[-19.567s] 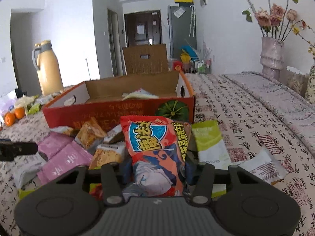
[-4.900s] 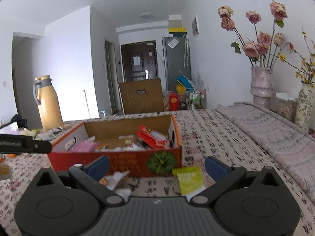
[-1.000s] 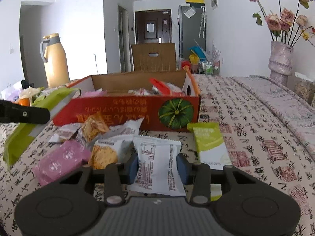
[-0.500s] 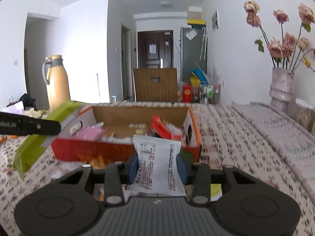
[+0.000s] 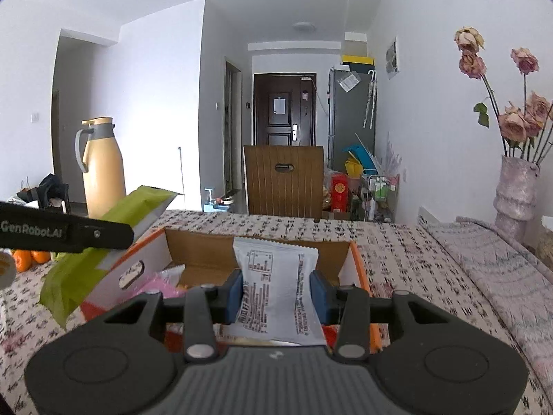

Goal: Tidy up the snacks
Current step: 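Carry both packets over the box and open both grippers to drop them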

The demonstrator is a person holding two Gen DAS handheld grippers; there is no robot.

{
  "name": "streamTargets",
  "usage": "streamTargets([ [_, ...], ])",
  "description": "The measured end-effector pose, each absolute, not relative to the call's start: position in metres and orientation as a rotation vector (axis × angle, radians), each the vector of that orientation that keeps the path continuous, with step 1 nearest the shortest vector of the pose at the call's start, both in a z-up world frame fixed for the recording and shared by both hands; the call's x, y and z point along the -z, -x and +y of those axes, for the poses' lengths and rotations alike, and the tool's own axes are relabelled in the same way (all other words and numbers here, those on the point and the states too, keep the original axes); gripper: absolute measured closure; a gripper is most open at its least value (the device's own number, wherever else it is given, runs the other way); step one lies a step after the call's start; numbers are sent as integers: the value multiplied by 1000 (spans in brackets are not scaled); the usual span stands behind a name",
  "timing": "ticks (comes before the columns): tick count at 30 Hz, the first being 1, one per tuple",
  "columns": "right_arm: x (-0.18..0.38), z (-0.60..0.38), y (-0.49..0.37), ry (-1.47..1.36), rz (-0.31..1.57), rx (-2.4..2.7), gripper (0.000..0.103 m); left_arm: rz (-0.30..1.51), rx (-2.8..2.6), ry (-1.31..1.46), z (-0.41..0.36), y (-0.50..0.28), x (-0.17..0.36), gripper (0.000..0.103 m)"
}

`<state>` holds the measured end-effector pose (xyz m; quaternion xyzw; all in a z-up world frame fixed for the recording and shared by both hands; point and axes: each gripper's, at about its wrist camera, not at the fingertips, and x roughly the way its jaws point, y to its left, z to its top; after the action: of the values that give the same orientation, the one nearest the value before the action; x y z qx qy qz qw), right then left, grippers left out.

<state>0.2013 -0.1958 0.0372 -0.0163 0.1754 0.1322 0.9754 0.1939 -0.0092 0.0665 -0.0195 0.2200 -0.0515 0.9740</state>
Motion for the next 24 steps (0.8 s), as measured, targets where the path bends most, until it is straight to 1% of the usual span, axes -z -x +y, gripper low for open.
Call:
streamTargets([
  [6, -35, -188, -232, 44, 355, -265, 62, 423, 72, 28, -10, -220, -67, 69],
  [13, -21, -185, -259, 34, 369, -258, 62, 442, 36, 31, -4, -251, -44, 69],
  [19, -7, -187, -269, 27, 404, -254, 62, 481, 43, 16, -2, -262, -22, 69],
  [24, -1, -185, -268, 29, 421, -255, 61, 490, 52, 11, -3, -260, -17, 68],
])
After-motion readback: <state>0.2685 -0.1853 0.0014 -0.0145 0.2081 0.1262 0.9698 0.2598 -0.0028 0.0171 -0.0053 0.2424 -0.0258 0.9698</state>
